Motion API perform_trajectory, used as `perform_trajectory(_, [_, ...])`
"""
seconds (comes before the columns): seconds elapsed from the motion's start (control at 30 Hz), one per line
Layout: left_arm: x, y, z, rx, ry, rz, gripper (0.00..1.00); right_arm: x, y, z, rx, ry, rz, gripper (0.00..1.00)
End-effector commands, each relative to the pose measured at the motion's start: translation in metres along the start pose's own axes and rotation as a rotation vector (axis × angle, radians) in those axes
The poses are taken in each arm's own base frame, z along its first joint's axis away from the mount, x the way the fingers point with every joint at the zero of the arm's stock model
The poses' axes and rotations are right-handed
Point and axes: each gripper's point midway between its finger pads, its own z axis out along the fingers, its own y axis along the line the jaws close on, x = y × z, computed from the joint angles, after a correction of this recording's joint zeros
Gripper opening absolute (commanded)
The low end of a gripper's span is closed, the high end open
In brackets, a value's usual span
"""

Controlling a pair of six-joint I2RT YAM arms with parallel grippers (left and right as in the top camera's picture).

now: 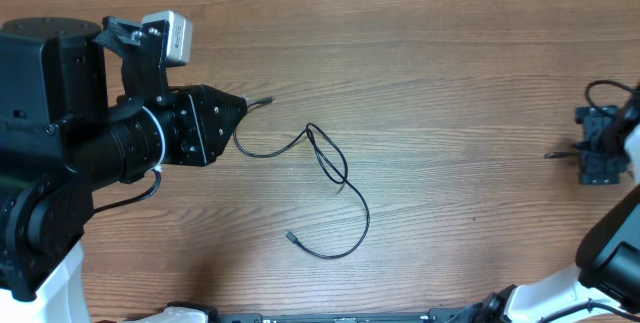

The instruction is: Untangle cables

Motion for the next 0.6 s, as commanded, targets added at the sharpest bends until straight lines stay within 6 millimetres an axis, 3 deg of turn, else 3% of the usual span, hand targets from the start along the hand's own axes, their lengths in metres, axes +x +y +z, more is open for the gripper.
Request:
perform_trajectory(0.0, [0.000, -0.006, -0.001, 0.028, 0.004, -0.006, 0.26, 0.022, -0.001, 0.012, 0.009, 0.007, -0.002, 0.98])
perform_trajectory(0.2, [0.002, -0.010, -0.001, 0.052, 0.013, -0.006, 0.27, 0.046, 0.012, 0.029, -0.058, -0.007, -0.069, 0.79])
perform_trajectory(0.37, [0.002, -0.010, -0.002, 0.053, 0.013, -0.006, 0.27, 0.050, 0.018, 0.037, -0.108, -0.028, -0.084, 0.61])
perform_trajectory(0.43, [0.002, -0.010, -0.002, 0.053, 0.012, -0.006, 0.27, 0.048, 0.020, 0.037, -0.115, -0.039, -0.096, 0.61])
perform_trajectory(0.57, [0.002, -0.010, -0.002, 0.052, 0.012, -0.006, 0.27, 0.042, 0.017, 0.037, -0.097, -0.070, -0.092, 0.71])
